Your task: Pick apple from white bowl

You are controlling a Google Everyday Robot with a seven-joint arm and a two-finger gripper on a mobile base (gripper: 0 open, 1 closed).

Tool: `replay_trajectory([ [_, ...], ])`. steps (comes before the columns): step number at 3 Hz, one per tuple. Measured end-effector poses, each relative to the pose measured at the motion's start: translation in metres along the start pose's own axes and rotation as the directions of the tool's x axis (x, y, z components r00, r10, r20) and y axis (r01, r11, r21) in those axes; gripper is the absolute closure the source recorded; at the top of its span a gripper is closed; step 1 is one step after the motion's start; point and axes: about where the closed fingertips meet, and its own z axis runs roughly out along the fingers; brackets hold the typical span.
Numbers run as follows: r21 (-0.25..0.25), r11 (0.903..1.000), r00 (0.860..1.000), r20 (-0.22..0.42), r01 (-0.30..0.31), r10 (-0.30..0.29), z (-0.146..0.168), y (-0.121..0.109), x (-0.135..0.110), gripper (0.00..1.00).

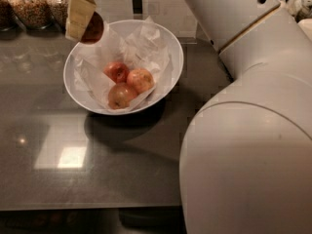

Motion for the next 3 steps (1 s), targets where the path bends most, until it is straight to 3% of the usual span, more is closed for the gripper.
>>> replay_trajectory([
  [1,0.048,0.9988,0.999,0.031,-0.012,0.01,-0.011,0.004,0.003,1.0],
  [2,0.098,0.9919,0.997,0.021,-0.082,0.08,-0.027,0.036,0.015,1.0],
  [3,0.098,0.9919,0.997,0.021,-0.082,0.08,-0.027,0.036,0.015,1.0],
])
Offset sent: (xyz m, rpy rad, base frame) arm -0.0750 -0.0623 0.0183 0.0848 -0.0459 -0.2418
